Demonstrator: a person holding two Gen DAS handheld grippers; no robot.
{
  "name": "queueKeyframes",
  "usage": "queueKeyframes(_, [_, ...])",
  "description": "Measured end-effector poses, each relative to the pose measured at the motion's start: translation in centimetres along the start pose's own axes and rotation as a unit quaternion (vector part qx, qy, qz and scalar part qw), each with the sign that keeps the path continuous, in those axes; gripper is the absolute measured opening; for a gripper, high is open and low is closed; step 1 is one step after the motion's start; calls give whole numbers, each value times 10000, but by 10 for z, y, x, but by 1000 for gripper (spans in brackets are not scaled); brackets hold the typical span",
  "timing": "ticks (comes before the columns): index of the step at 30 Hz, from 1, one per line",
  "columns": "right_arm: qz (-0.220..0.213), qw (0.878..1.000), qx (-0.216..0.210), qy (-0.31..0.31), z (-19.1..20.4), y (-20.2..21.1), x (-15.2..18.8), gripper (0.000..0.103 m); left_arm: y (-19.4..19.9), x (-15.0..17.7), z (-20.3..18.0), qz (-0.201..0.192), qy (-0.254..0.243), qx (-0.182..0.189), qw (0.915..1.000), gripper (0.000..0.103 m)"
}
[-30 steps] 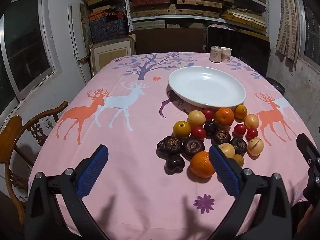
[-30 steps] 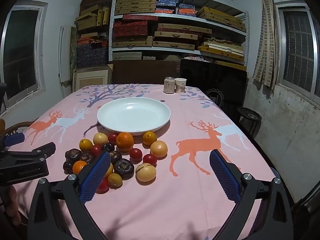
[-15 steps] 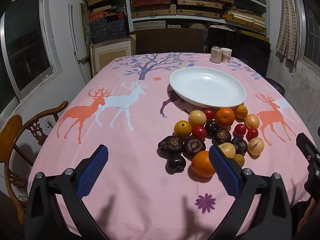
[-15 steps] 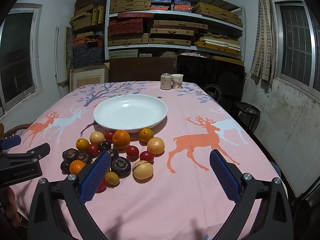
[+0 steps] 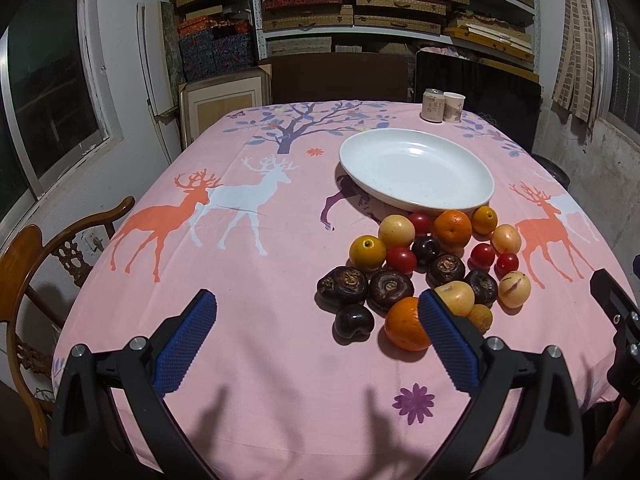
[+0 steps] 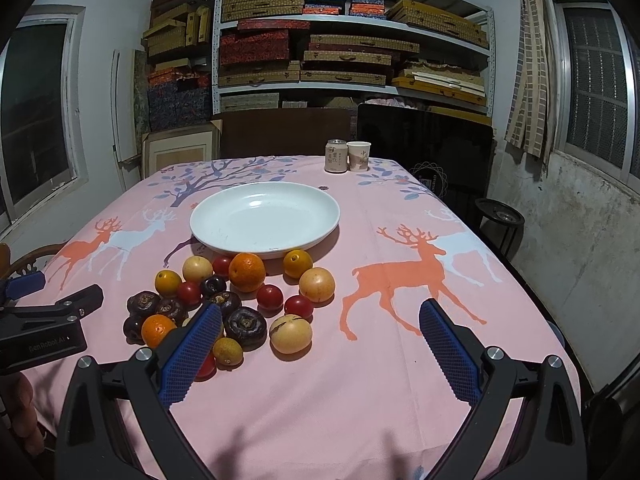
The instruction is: Organize fruits
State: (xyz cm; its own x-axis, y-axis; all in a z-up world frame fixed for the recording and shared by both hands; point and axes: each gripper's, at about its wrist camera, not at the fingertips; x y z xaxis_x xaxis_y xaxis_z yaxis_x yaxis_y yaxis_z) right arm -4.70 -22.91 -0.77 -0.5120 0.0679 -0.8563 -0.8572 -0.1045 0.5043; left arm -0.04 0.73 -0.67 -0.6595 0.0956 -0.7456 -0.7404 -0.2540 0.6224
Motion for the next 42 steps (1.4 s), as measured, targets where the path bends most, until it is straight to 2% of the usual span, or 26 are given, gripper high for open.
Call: queueKeyframes(42, [26,9999,-108,51,3,-1,-4,99,-4,-4,3,57,26,20,10000,99])
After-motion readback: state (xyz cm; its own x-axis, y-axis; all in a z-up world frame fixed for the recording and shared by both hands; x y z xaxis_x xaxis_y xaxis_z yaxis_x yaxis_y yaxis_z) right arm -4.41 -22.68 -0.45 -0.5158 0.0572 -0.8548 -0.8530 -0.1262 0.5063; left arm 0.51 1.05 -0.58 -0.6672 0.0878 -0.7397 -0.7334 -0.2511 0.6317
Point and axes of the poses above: each gripper's, at about its wrist camera, not at the fingertips, and y roughly against the way its jaws point, z to its left, x to its underside, and after that the axes turned 14 degrees about -x, right-handed
